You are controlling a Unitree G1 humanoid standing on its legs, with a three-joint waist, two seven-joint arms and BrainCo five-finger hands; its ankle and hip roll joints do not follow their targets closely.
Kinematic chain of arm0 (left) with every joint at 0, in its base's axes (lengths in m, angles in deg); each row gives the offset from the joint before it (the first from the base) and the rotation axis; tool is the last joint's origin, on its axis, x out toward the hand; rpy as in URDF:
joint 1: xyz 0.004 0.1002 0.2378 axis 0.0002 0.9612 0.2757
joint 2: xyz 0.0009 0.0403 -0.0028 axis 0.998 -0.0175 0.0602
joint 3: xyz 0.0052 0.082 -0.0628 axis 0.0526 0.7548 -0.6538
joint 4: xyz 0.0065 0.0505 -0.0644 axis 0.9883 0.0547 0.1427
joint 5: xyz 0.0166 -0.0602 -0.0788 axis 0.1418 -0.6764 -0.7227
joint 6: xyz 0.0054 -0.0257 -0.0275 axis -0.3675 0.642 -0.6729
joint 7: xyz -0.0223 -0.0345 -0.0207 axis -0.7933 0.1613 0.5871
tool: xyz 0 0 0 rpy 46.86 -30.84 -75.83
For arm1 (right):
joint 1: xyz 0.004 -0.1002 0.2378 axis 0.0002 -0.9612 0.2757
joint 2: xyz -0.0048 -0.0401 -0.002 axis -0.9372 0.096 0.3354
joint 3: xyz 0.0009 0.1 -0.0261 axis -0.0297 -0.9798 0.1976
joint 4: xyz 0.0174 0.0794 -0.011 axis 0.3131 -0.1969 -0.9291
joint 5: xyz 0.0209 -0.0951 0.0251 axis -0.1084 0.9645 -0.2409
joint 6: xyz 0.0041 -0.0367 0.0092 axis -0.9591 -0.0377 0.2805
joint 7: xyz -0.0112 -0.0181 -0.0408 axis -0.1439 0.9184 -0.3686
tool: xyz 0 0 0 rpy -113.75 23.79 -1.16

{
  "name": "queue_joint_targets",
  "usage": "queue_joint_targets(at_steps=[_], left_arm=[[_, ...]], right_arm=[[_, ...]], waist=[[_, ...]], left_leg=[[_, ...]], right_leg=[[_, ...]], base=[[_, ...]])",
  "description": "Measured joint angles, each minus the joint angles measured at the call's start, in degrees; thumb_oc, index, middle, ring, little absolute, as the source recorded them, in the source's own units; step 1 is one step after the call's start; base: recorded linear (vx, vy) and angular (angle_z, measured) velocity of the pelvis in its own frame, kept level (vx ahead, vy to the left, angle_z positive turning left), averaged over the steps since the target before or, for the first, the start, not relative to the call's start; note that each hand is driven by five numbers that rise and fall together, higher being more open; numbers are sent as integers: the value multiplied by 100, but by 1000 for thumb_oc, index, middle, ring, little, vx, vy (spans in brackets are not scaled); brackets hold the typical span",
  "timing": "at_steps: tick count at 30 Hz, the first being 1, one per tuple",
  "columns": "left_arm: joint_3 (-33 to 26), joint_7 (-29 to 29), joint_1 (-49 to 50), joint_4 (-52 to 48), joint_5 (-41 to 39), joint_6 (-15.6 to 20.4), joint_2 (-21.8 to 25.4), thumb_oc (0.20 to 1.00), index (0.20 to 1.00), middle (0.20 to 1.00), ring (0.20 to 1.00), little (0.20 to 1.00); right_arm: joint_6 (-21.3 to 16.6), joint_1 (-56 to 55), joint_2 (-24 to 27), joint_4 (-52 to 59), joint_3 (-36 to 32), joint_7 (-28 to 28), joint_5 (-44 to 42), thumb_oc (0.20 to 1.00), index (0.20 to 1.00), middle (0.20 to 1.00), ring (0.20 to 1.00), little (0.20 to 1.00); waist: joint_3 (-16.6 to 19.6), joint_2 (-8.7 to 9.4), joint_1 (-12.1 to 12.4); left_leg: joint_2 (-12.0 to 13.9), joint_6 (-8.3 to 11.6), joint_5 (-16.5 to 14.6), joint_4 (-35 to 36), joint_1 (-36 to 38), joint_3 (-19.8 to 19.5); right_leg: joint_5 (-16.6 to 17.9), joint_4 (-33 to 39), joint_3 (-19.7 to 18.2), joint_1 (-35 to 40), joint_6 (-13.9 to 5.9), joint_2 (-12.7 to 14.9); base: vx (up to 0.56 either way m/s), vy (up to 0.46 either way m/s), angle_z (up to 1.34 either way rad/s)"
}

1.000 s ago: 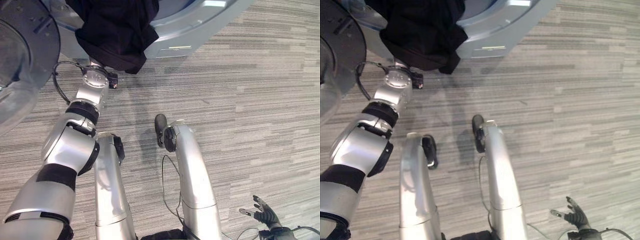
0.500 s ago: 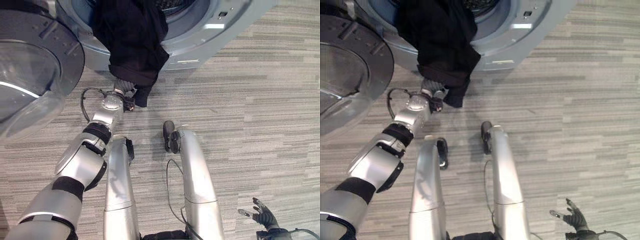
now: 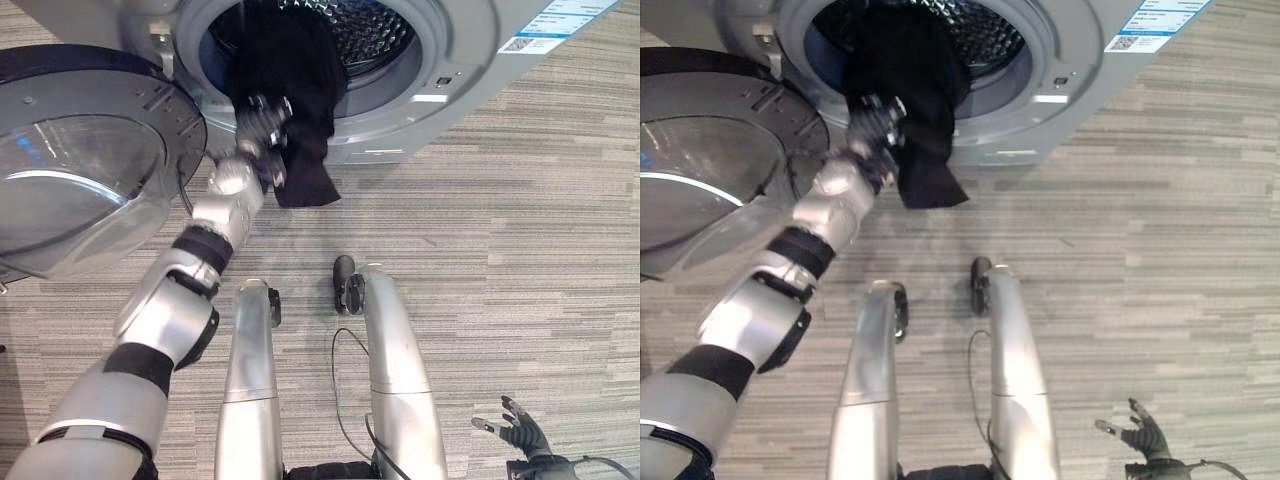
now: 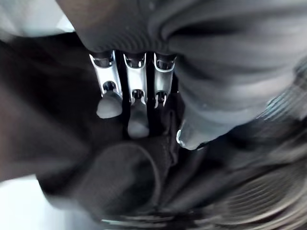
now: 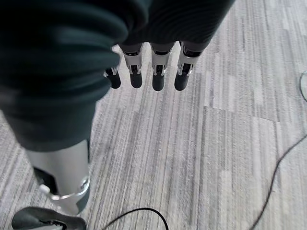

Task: Grab the laundry basket,head to the washer,open it,put in the laundry and shut it.

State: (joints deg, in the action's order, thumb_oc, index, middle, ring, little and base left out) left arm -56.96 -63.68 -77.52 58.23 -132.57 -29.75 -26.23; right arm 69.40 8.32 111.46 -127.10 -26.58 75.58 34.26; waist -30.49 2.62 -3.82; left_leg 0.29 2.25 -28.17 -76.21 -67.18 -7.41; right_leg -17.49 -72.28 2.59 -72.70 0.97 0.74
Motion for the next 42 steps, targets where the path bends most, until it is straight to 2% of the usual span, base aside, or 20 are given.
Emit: queue_joint_targets(at_steps=[1, 3, 5, 8, 9, 12, 15, 17, 19, 24, 26, 29, 38, 42], left_arm=[[-100, 36, -211, -84, -264, 61, 55, 200, 200, 200, 200, 200], [-340, 212, -15, -464, -898, 111, 41, 200, 200, 200, 200, 200], [-334, 307, 164, -639, -884, 380, 83, 200, 200, 200, 200, 200], [-144, 418, 157, -563, -762, 424, 201, 536, 536, 536, 536, 536], [-145, 434, 151, -563, -759, 438, 199, 1000, 1000, 1000, 1000, 1000], [-192, 561, 403, -565, -121, 617, 119, 1000, 1000, 1000, 1000, 1000], [8, 570, 617, -214, 553, 525, -96, 1000, 1000, 1000, 1000, 1000], [177, 554, 749, -31, 1012, 286, -206, 1000, 1000, 1000, 1000, 1000], [249, 535, 943, -26, 1483, 192, -347, 1000, 1000, 1000, 1000, 1000], [337, 505, 1042, 143, 1909, 39, -534, 1000, 1000, 1000, 1000, 1000], [340, 502, 1022, 144, 2148, 15, -516, 1000, 1000, 1000, 1000, 1000], [562, 515, 796, 500, 2958, -106, -318, 1000, 1000, 1000, 1000, 1000], [580, 499, 791, 768, 3461, -245, -292, 1000, 1000, 1000, 1000, 1000], [566, 490, 1072, 1233, 3759, -364, -451, 1000, 1000, 1000, 1000, 1000]], right_arm=[[13, -1, 2, -25, -40, -4, 2, 1000, 1000, 1000, 1000, 1000], [55, -5, 29, -52, -51, -36, 105, 1000, 1000, 1000, 1000, 1000], [204, -16, 21, -53, 12, -114, 244, 1000, 1000, 1000, 1000, 1000], [235, -58, 30, 12, 201, -117, 590, 1000, 1000, 1000, 1000, 1000], [241, -55, 23, 15, 231, -114, 636, 1000, 1000, 1000, 1000, 1000], [266, 49, 19, 1, 218, -132, 731, 1000, 1000, 1000, 1000, 1000], [256, 100, 17, 31, 219, -143, 734, 1000, 1000, 1000, 1000, 1000], [230, 115, 26, 38, 215, -152, 733, 1000, 1000, 1000, 1000, 1000], [221, 90, 56, 41, 216, -209, 725, 1000, 1000, 1000, 1000, 1000], [190, 63, 228, 24, 204, -227, 718, 1000, 1000, 1000, 1000, 1000], [146, 53, 254, 6, 214, -225, 714, 1000, 1000, 1000, 1000, 1000], [90, 111, 259, -42, 273, -222, 712, 1000, 1000, 1000, 1000, 1000], [-9, 133, 240, -43, 366, -201, 685, 1000, 1000, 1000, 1000, 1000], [-9, 202, 210, -50, 536, -100, 687, 1000, 1000, 1000, 1000, 1000]], waist=[[0, -3, -12], [-1, -8, -67], [-5, -18, -93], [-5, -42, -25], [-7, -45, -12], [-9, -205, 26], [-9, -310, 29], [-10, -316, 6], [-12, -311, -30], [-13, -306, -177], [-11, -303, -252], [-10, -302, -336], [-7, -297, -362], [-4, -289, -469]], left_leg=[[9, 0, -5, -35, 11, 20], [46, -87, -112, -212, -5, 33], [94, -80, -165, -344, -46, 37], [165, -90, -213, -464, -119, 90], [171, -93, -215, -480, -151, 116], [192, -126, -231, -671, -418, 210], [184, -161, -250, -898, -689, 211], [182, -174, -259, -1036, -859, 194], [182, -200, -269, -1129, -1031, 195], [203, -223, -283, -1399, -1330, 183], [204, -225, -283, -1387, -1320, 188], [199, -226, -282, -1319, -1278, 223], [178, -227, -280, -942, -797, 244], [120, -254, -240, -434, -216, 283]], right_leg=[[7, -21, -19, 3, -17, 0], [-11, -111, -65, -12, -49, -76], [-7, -159, -53, -44, -53, -107], [12, -231, -113, -148, -64, -209], [15, -246, -133, -186, -64, -215], [70, -398, -263, -498, -113, -276], [75, -588, -265, -756, -116, -281], [76, -699, -260, -920, -117, -282], [95, -753, -257, -1086, -138, -296], [138, -945, -265, -1360, -174, -300], [139, -937, -288, -1352, -177, -288], [154, -858, -325, -1329, -201, -296], [155, -592, -338, -878, -199, -268], [145, -182, -339, -305, -166, -210]], base=[[58, 64, -19], [33, 46, -24], [38, 102, -17], [14, 59, -17], [-2, 66, -12], [1, 45, -11], [3, 9, -2], [0, 0, 0], [10, 7, -2], [5, 4, -2], [2, -8, -2], [-4, -20, -4], [-6, -37, 2], [-9, -41, 6]])
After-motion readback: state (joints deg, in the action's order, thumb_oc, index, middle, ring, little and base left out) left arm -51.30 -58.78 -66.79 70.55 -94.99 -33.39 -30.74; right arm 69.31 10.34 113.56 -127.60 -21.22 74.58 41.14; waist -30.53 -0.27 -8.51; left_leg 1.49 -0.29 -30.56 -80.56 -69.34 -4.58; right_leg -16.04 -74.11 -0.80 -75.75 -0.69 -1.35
